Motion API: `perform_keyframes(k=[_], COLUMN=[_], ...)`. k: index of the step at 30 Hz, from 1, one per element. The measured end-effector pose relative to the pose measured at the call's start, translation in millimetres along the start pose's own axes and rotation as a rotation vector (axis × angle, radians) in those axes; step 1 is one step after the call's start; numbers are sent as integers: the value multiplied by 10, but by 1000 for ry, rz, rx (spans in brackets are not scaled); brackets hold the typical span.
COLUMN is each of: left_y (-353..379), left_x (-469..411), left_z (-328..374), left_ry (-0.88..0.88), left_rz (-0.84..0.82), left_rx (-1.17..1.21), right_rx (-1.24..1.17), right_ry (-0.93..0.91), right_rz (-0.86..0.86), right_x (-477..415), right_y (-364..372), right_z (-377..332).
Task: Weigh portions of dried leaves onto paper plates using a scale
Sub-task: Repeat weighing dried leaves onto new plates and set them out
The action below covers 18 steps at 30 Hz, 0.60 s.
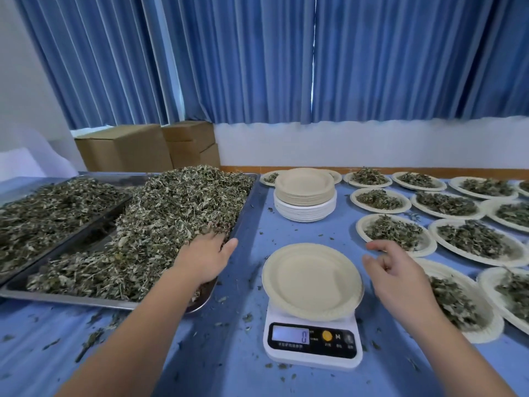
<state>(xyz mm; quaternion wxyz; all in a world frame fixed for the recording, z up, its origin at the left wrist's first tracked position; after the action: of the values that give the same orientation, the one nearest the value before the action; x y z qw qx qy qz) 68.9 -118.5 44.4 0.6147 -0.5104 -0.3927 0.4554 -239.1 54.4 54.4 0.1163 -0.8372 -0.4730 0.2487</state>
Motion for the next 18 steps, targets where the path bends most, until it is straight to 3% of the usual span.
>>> perform_keyframes(k=[3,7,9,14,18], left_y=[69,-229,-295,4,-142], left_x=[52,191,228,344,347], left_z=[-134,-321,-337,-183,-203], left_ry=[1,-40,-29,-11,-4], left_rz=[-128,45,78,-232,-150], left_rx=[86,327,324,289,229], right_rx=[5,-1,9,27,37], right_ry=[-1,7,-5,-13,-12], right_rz=[-3,2,6,2,-3], right_x=[3,-11,-10,-3,-13], right_y=[-10,-27,-32,-27,-28], right_z=[6,29,17,5,17])
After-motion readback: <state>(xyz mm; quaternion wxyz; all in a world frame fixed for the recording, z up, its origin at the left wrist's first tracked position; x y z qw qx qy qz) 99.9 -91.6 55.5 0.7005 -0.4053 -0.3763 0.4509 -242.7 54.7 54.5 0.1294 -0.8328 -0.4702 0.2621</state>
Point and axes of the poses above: each hand's wrist, its own x-axis away from the middle knuckle, its own y-axis out of the palm, z = x × y, the point moved 9 cm from there along -x, towards the middle knuckle, and after that the axes turned 2 degrees about -z, right-handed, at the moved point
